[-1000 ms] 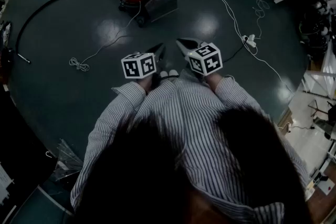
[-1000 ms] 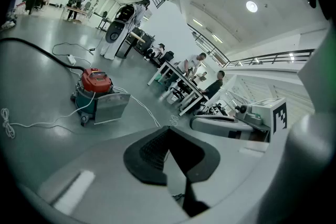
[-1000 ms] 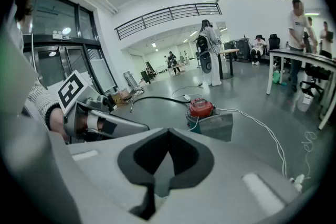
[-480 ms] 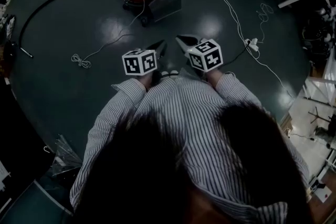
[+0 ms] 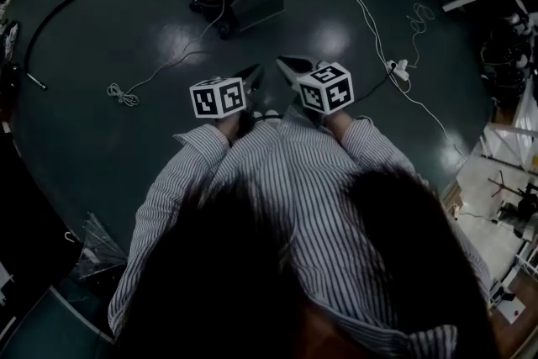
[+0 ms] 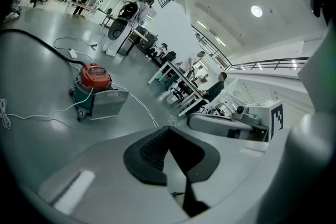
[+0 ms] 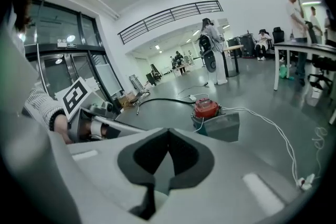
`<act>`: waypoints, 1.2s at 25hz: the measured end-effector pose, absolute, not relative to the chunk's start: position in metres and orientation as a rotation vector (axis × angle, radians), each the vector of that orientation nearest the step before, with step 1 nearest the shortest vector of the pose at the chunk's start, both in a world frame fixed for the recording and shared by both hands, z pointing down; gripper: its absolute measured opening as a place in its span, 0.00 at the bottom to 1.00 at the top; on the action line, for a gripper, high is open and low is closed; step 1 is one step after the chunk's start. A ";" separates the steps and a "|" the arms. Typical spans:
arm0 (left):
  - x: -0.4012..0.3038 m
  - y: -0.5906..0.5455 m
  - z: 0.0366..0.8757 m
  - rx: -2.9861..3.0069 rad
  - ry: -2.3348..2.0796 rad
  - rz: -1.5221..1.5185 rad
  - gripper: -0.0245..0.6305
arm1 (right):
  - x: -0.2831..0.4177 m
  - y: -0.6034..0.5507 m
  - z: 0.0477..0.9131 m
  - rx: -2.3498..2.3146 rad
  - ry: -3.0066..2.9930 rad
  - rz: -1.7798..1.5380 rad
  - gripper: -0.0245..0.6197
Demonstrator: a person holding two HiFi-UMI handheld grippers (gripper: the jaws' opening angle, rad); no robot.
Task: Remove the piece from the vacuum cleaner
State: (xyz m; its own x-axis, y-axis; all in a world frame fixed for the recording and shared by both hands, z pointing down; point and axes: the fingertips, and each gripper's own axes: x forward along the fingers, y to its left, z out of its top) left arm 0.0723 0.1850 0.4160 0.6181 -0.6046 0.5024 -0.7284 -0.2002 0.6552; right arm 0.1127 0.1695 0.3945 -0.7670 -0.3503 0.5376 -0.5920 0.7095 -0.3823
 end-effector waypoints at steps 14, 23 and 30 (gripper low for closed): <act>0.053 0.156 0.472 1.707 -0.992 0.157 0.05 | 0.097 0.127 0.451 0.693 -2.343 1.017 0.04; -0.005 0.052 0.501 1.670 -0.893 0.257 0.05 | 0.042 0.022 0.482 0.760 -2.228 1.145 0.04; -0.064 -0.027 0.546 1.632 -0.933 0.289 0.05 | -0.004 -0.067 0.516 0.915 -2.147 1.339 0.04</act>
